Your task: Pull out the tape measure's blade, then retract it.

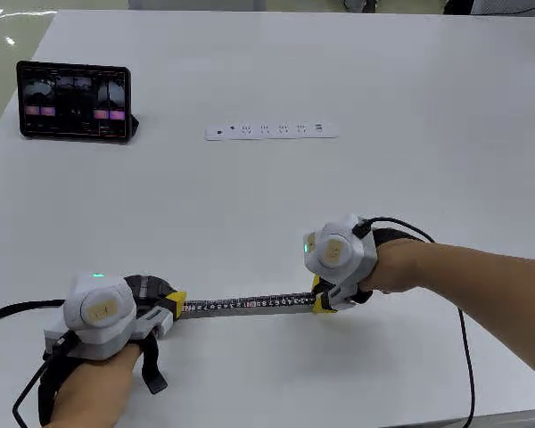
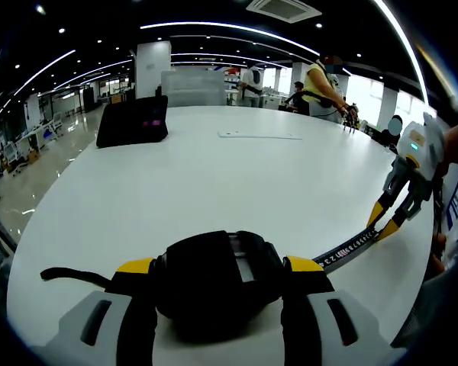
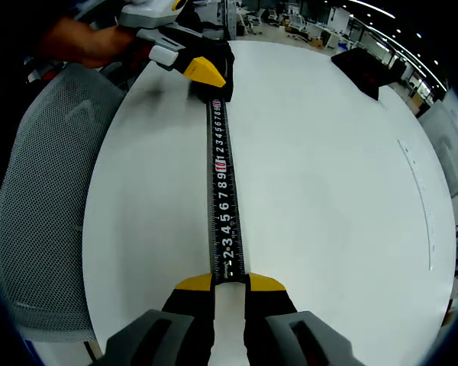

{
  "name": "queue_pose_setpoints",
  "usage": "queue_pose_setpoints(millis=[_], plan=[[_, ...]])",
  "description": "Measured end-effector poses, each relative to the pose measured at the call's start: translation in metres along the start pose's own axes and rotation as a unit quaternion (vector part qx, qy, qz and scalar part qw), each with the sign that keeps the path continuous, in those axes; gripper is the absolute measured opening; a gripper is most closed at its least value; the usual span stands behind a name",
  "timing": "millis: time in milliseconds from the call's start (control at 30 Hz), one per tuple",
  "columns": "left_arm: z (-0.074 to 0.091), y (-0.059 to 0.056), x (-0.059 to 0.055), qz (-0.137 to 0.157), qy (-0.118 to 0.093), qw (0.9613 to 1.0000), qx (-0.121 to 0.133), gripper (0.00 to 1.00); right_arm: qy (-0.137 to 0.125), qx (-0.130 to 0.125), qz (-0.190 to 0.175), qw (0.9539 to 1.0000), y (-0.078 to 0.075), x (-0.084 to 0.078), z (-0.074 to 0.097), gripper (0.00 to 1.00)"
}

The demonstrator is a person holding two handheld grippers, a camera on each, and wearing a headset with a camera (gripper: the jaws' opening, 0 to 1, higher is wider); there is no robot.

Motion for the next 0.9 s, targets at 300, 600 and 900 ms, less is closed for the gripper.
queue_pose_setpoints(millis=[300, 600, 900], plan=[[0.0, 0.0, 0.0, -0.002, 0.0, 1.0, 0.0, 0.62, -0.002, 0.003, -0.002, 1.0, -0.001, 0.006, -0.002, 0.1], [0.0, 0.0, 0.0, -0.004, 0.001, 1.0, 0.001, 0.62, -0.003, 0.002, -0.003, 1.0, -0.001, 0.011, -0.004, 0.1], [0.0, -0.001, 0.0, -0.005, 0.001, 1.0, 0.0, 0.62, -0.006, 0.001, -0.002, 1.0, -0.001, 0.015, -0.006, 0.1]])
Point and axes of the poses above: the centre of the closed fingertips' face, and the gripper's own axes: z roughly backward along the fingers, y roughly to its left, x roughly out of its top, the point moved 1 cm from there along z, roughly backward along the fingers, and after that the axes turned 4 degrees about -y, right-handed, at the moved point
